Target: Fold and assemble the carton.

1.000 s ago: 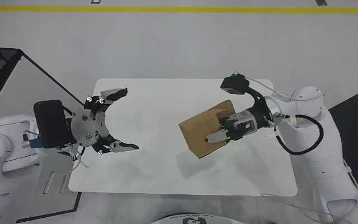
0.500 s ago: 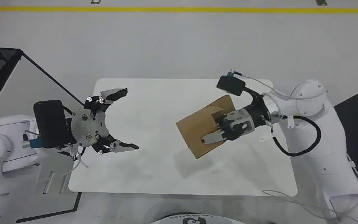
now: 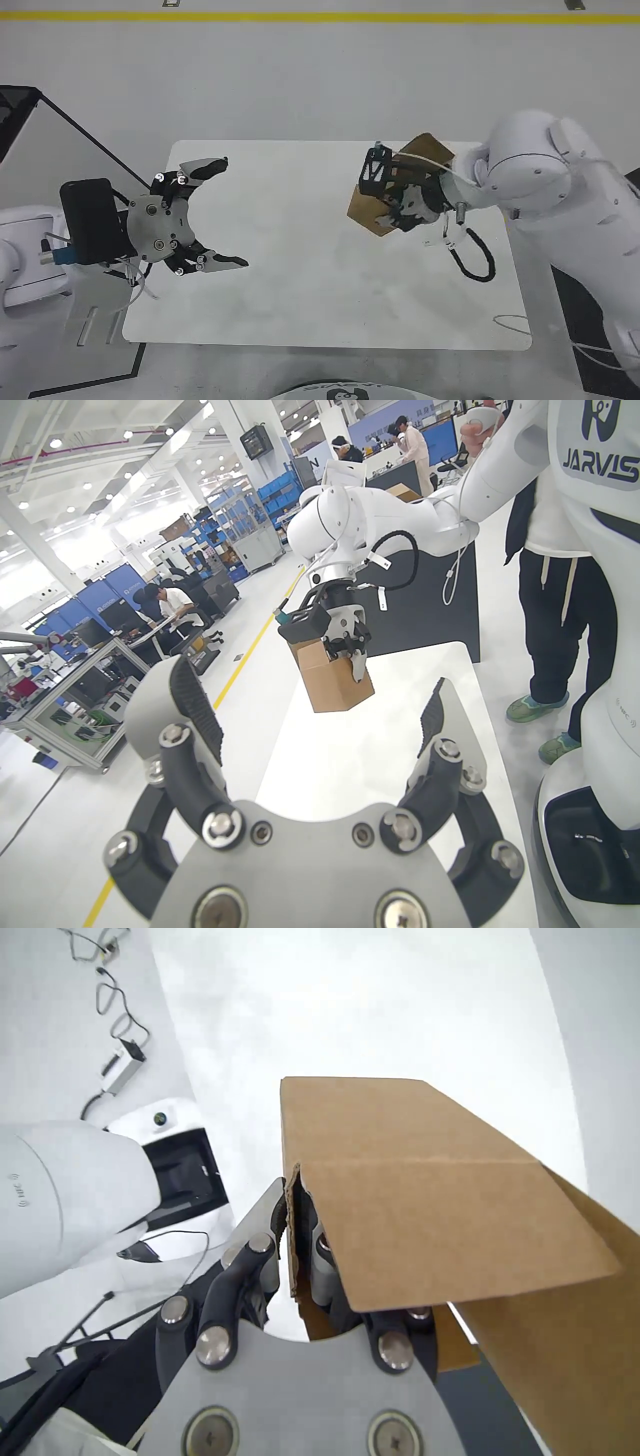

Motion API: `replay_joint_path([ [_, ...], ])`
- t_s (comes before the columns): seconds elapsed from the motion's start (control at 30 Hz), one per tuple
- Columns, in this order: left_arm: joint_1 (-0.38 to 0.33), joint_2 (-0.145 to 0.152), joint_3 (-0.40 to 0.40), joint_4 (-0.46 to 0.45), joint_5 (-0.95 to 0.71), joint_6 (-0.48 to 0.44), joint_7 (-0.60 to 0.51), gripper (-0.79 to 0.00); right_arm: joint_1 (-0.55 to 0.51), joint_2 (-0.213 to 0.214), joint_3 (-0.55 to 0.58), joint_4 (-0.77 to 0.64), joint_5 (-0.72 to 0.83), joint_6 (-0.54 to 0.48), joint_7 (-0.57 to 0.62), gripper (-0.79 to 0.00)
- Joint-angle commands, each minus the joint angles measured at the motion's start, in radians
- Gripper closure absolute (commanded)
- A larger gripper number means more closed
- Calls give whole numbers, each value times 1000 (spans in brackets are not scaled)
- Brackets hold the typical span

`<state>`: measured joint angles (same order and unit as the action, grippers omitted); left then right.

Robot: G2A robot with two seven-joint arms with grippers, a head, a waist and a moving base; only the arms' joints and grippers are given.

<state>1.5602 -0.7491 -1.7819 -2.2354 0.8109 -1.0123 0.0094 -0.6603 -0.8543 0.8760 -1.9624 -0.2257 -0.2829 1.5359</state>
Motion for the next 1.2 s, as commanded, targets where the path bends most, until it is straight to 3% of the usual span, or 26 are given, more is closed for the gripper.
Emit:
replay_joint_path([
  [0.0, 0, 0, 0, 0, 0, 0, 0, -785, -2, 0, 4, 1, -2, 1, 0, 0],
  [0.17, 0, 0, 0, 0, 0, 0, 0, -785, -2, 0, 4, 1, -2, 1, 0, 0],
  [0.3, 0, 0, 0, 0, 0, 0, 0, -785, 10, 1, -46, -45, -122, -33, -32, 0],
  [0.5, 0, 0, 0, 0, 0, 0, 0, -785, 116, -5, -229, -55, -276, -82, -81, 0],
  [0.77, 0, 0, 0, 0, 0, 0, 0, -785, 234, -41, -417, 22, -264, -136, -135, 0],
  [1.17, 0, 0, 0, 0, 0, 0, 0, -785, 225, -43, -431, 28, -282, -144, -151, 0],
])
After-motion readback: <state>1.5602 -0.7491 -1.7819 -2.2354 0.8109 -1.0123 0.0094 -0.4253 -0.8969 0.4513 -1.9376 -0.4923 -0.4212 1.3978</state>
